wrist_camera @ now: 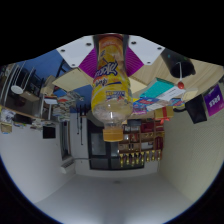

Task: Pour water

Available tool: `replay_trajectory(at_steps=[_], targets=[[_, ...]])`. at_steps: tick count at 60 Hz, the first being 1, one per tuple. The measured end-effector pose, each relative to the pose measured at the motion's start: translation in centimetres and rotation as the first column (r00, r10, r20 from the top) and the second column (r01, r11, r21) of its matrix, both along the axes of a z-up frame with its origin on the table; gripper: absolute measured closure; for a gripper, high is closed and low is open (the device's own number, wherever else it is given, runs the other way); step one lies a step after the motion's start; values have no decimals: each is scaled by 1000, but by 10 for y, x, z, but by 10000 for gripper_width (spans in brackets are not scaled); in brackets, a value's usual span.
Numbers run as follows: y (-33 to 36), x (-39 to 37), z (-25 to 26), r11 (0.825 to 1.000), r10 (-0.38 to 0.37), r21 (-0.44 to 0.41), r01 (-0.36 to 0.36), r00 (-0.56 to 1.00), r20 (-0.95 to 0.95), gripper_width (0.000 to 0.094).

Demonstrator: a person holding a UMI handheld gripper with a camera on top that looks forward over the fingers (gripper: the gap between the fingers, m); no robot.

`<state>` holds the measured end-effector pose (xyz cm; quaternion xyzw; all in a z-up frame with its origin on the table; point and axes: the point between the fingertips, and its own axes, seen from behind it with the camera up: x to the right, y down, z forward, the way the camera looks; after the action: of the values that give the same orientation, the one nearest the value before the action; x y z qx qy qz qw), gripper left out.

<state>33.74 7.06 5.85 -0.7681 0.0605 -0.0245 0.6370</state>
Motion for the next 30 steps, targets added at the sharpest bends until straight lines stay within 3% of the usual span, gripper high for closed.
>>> replay_trajectory(at_steps=[3,9,16,30], targets=[[-2,-1,0,1000,-10,1,10,1000,-7,592],[-5,-7,0,999,-28,-44,27,999,-27,437],[-24,-2,-14,987,-29,-160,13,995,-98,80],[-118,-57,43,972,-144,-197,127,987,-70,103]])
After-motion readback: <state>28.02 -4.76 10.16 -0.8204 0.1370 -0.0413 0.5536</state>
